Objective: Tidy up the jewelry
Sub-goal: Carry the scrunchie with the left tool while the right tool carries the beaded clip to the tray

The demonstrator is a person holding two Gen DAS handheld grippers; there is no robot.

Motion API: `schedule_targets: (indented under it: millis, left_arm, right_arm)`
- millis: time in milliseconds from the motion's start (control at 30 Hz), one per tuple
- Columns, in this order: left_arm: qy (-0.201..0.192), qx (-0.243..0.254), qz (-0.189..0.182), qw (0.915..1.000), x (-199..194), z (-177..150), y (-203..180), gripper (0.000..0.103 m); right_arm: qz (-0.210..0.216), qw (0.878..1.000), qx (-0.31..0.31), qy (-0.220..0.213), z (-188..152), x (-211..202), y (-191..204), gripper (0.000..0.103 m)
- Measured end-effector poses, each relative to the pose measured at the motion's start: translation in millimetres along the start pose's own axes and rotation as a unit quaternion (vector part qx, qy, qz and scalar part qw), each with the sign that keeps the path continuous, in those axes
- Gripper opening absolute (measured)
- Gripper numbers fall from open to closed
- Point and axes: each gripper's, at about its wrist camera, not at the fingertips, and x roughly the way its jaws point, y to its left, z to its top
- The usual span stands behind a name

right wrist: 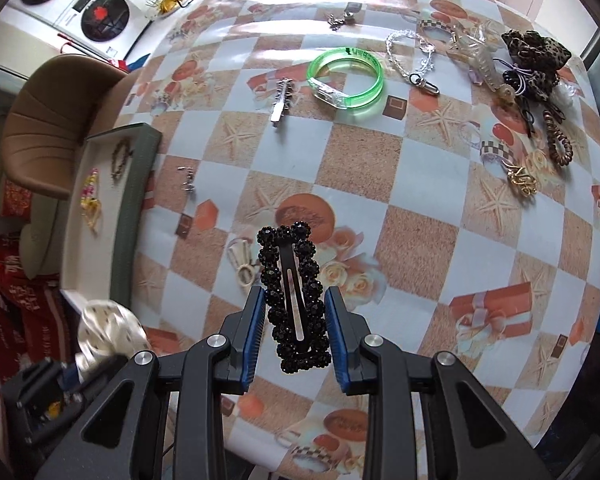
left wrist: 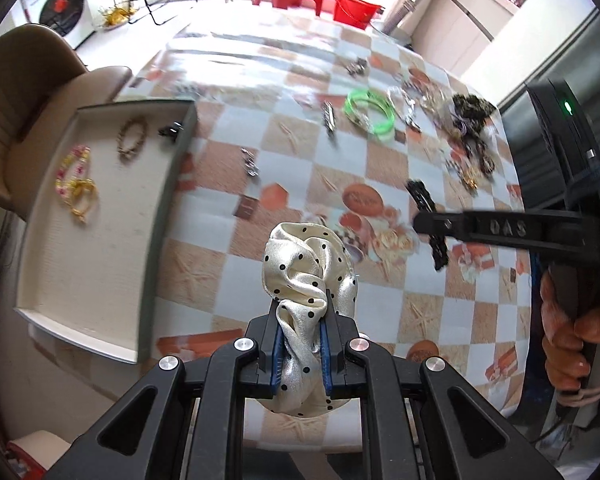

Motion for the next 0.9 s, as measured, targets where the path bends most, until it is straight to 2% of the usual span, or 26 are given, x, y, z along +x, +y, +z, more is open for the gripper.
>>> schedule_targets:
  millis: [167, 467, 667, 900]
  left_arm:
    - [-0.011, -0.006, 0.008, 0.9999, -11.3, 4.9, 13.2, 0.018]
    - [-0.014, 0.014, -0.01, 0.9998, -15.9, 18.7, 46.1, 0.018]
    - [-0.011, 0.029, -0.027, 0.9992, -17.5, 28.7, 92.4, 0.018]
    - [-0.015, 0.006, -0.019, 0.9997, -22.1, 30.0, 156.1, 0.018]
  right_arm:
    - [0.008, 1.0, 0.001, -0.008, -5.0, -9.8, 5.9, 0.033]
    - [0.002, 0.999, 0.021, -0.027, -5.5, -15.4, 28.3, 0.033]
    - [-0.007, 0.998, 0.045, -0.041, -6.0, -10.0, 58.9, 0.033]
    - [-0.013, 0.998, 0.041, -0.041, -0.7, 7.5, 111.5, 0.033]
